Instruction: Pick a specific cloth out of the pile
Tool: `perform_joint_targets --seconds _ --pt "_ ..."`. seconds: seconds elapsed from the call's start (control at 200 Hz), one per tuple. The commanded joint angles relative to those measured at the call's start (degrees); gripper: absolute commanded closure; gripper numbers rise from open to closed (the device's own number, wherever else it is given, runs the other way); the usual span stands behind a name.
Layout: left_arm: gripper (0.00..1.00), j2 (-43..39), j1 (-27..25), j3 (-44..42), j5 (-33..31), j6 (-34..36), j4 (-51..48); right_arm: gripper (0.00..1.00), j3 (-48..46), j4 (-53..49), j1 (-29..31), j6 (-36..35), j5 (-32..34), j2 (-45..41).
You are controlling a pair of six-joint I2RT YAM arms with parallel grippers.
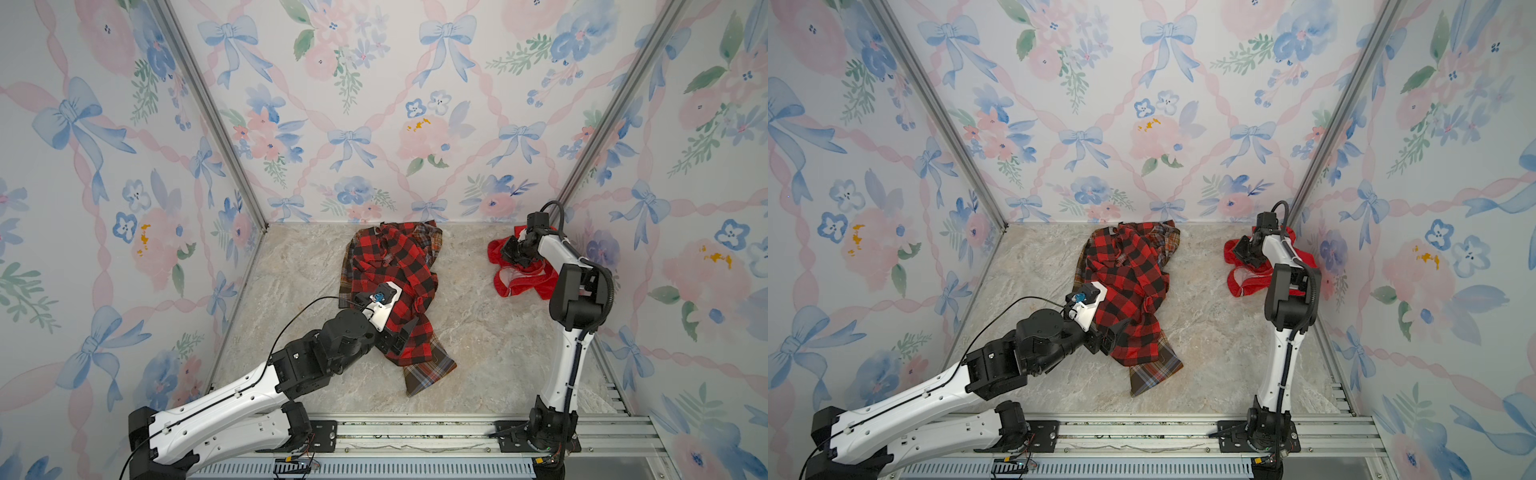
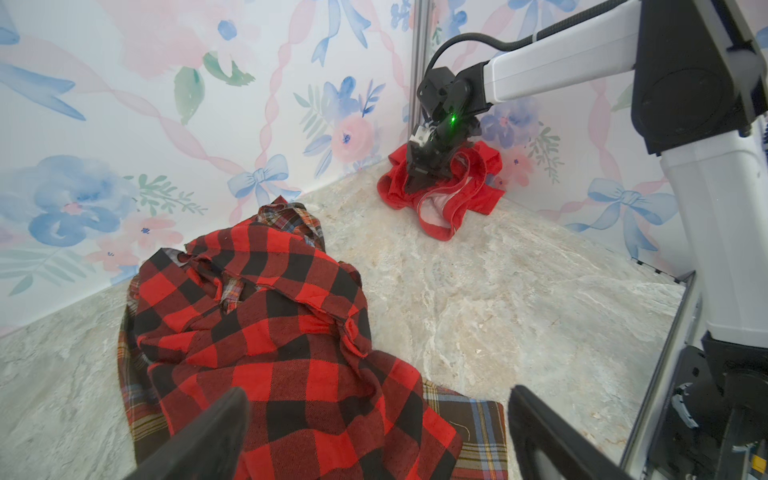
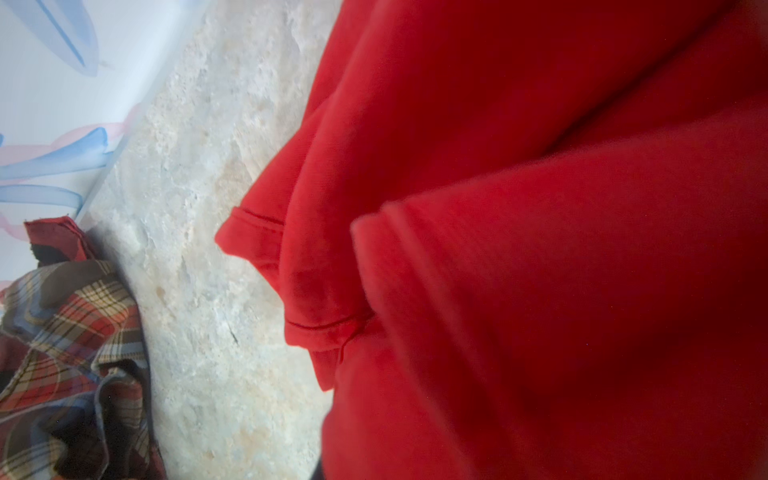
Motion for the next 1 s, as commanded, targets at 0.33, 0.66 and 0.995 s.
perform_joint_targets --seconds 0.33,0.66,0.995 --pt "0.02 -2.5 5.4 0.4 1.9 -2.9 -4.0 0.79 4.8 -7.9 2.9 -3.9 0.0 1.4" --pt "0.02 -3.2 8.7 0.9 4.3 0.2 -4.6 0.03 0.0 -8.5 2.4 -4.9 3.2 -13.0" --pt "0.02 -2.3 10.5 1.4 5.5 1.6 -4.5 0.03 -2.8 -11.0 1.5 -5.1 2.1 -25.6"
